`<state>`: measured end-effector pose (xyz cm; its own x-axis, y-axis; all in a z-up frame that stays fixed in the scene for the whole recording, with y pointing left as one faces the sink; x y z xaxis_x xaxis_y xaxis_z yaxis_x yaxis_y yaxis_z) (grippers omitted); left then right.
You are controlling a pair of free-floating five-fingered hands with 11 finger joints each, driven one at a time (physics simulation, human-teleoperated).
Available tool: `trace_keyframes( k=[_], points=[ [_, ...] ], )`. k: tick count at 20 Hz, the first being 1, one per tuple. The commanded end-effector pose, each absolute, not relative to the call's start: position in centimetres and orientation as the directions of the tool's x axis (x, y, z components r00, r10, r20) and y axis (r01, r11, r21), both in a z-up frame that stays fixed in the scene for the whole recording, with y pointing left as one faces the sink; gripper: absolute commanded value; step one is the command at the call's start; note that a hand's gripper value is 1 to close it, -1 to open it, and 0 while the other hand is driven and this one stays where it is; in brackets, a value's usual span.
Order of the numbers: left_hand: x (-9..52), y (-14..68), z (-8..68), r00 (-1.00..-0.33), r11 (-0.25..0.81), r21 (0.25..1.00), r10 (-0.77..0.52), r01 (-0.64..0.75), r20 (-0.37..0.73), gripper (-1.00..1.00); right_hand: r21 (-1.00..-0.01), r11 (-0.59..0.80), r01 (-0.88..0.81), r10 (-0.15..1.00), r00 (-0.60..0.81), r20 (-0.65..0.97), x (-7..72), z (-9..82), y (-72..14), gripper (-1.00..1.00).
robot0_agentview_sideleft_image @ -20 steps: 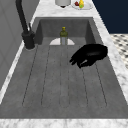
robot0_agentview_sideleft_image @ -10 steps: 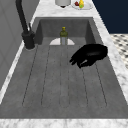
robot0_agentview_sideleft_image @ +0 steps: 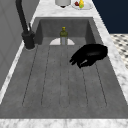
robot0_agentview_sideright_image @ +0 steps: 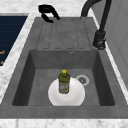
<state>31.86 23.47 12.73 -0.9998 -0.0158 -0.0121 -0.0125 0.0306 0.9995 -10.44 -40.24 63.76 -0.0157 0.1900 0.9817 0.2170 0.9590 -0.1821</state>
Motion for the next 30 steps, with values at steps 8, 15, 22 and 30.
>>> trace_keyframes(
  k=[8, 15, 22, 30],
  points=[
    [31.9, 23.5, 12.7, -1.0, 0.031, 0.999, -0.016, -0.013, -0.012, 0.0, -0.194, 0.969, 0.154, 0.205, -0.053, 0.977, -12.4, 63.5, -48.7, 1.0],
    [31.9, 23.5, 12.7, -1.0, 0.031, 0.999, -0.016, -0.013, -0.012, 0.0, -0.202, 0.973, 0.109, 0.21, -0.063, 0.976, -12.3, 63.7, -54.2, 1.0],
    [31.9, 23.5, 12.7, -1.0, 0.031, 0.999, -0.016, -0.013, -0.012, 0.0, -0.21, 0.977, 0.04, 0.211, -0.044, 0.976, -11.1, 63.3, -59.6, 1.0],
    [31.9, 23.5, 12.7, -1.0, 0.031, 0.999, -0.016, -0.013, -0.012, 0.0, -0.206, 0.974, -0.1, 0.201, -0.059, 0.978, -9.2, 63.1, -63.9, 1.0]
  ],
)
